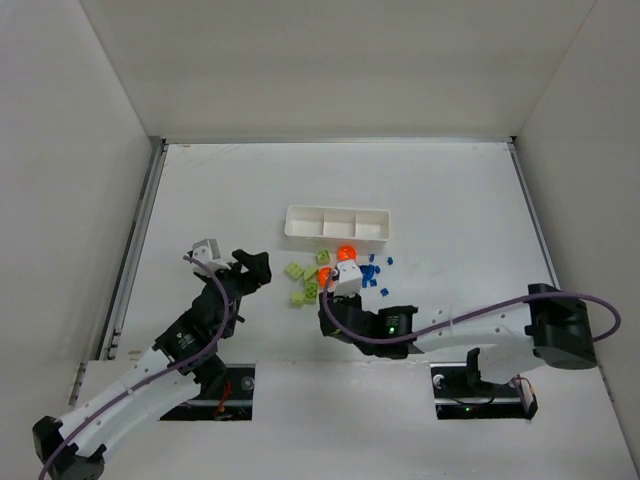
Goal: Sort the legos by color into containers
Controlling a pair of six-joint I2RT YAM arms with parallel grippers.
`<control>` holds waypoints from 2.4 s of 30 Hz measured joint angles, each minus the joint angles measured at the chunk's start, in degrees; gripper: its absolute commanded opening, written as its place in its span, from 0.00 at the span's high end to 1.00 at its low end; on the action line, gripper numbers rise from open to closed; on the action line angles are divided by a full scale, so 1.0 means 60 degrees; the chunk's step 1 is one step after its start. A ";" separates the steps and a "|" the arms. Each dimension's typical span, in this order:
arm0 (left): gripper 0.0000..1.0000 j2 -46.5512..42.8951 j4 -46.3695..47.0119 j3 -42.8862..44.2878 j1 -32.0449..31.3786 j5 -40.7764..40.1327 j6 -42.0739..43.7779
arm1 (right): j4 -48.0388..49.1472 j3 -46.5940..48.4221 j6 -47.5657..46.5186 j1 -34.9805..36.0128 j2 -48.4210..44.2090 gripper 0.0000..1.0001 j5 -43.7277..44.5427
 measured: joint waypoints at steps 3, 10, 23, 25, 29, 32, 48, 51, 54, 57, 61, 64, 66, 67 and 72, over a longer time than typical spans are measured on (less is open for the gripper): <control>0.89 -0.0240 -0.0259 -0.0080 -0.0106 0.0000 -0.0047 | 0.0153 0.0342 0.0135 0.0095 0.1071 0.28 -0.0007; 0.79 -0.0448 -0.0780 -0.0448 0.0831 -0.0029 -0.0433 | 0.1100 0.1257 0.0321 0.0066 0.3344 0.23 -0.0015; 0.65 -0.0576 -0.0780 -0.1013 0.0350 -0.0659 -0.0484 | 0.2047 0.2204 0.0729 -0.0798 0.4845 0.33 0.0080; 0.63 -0.0597 -0.0780 -0.1020 0.0317 -0.0794 -0.0488 | 0.2047 0.2368 0.0809 -0.0874 0.5005 0.36 0.0222; 0.61 -0.0878 -0.0783 -0.1111 0.0321 -0.1056 -0.0488 | 0.2055 0.2590 0.1115 -0.0907 0.5286 0.64 0.0736; 0.61 -0.1111 -0.0790 -0.1180 0.0321 -0.1122 -0.0488 | 0.2102 0.2619 0.1253 -0.0907 0.5289 0.70 0.0871; 0.48 0.1122 0.0907 -0.1195 -0.1082 -0.0339 -0.0051 | 0.2364 0.0441 -0.0357 -0.3271 -0.0109 0.72 0.0579; 0.45 0.2313 0.1665 -0.1195 -0.1596 -0.0022 0.0182 | 0.2583 0.0251 -0.0947 -0.4524 -0.0109 0.72 0.0266; 0.44 0.3559 0.2353 -0.1173 -0.2120 0.0175 0.0419 | 0.2838 0.0240 -0.1541 -0.5592 0.0364 0.72 -0.0178; 0.44 0.4645 0.2736 -0.0962 -0.2557 0.0189 0.0623 | 0.2885 0.0357 -0.2040 -0.6193 0.0962 0.70 -0.0364; 0.43 0.5974 0.3177 -0.0379 -0.3038 0.0193 0.0816 | 0.2900 0.0776 -0.2579 -0.6663 0.1781 0.53 -0.0554; 0.43 0.6441 0.3275 -0.0069 -0.3206 0.0098 0.0845 | 0.3016 0.0991 -0.2776 -0.6721 0.2040 0.37 -0.0576; 0.42 0.6674 0.3297 0.0098 -0.3311 -0.0036 0.0852 | 0.3093 0.1013 -0.2896 -0.6717 0.2051 0.31 -0.0590; 0.42 0.6772 0.3300 0.0168 -0.3366 -0.0127 0.0860 | 0.3147 0.1013 -0.2940 -0.6717 0.2011 0.28 -0.0605; 0.47 0.7628 0.3282 0.0674 -0.3424 -0.0532 0.0776 | 0.3253 0.0882 -0.3053 -0.6655 0.1377 0.25 -0.0616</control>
